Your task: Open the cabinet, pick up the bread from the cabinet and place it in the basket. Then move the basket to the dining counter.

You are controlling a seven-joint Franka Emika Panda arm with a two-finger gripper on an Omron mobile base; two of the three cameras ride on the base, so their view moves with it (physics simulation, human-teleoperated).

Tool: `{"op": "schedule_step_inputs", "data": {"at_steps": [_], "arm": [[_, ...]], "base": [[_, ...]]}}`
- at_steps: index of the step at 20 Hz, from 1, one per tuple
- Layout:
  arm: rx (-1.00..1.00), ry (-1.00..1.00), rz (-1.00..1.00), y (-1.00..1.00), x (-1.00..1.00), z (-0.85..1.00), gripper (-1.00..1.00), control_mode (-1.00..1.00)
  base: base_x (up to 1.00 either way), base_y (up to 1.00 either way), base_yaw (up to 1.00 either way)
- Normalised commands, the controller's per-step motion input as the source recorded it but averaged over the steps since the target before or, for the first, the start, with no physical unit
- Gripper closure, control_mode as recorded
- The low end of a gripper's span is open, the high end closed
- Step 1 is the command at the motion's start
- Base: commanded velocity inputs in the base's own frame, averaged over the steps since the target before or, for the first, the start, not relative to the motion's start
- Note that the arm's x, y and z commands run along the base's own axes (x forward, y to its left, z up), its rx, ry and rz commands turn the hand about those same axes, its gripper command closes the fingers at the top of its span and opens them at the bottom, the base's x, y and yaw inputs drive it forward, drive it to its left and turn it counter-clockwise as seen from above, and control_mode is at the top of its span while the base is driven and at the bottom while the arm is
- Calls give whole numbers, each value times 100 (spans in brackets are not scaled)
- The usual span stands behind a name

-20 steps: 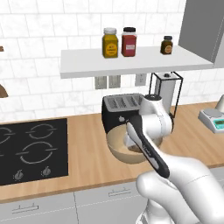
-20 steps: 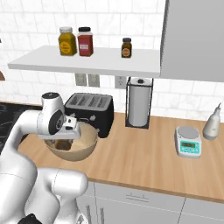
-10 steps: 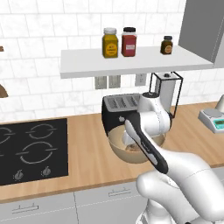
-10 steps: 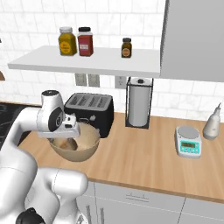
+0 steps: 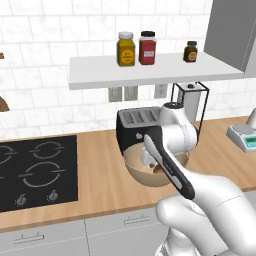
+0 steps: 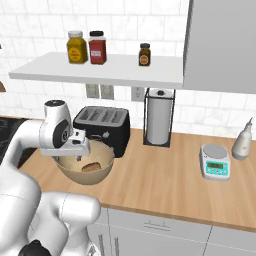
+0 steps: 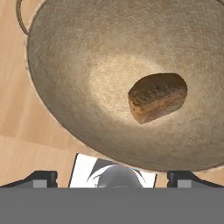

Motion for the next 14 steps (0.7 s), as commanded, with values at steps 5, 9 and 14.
{"op": "schedule_step_inputs", "data": {"at_steps": [5, 9, 14], "arm": [[0, -5, -9, -23, -53, 24, -100, -100], [1, -4, -29, -51, -44, 11, -100, -100], [6, -7, -44, -52, -4, 14, -100, -100]], "base": [[0, 0, 0], [0, 0, 0], [0, 0, 0]]}}
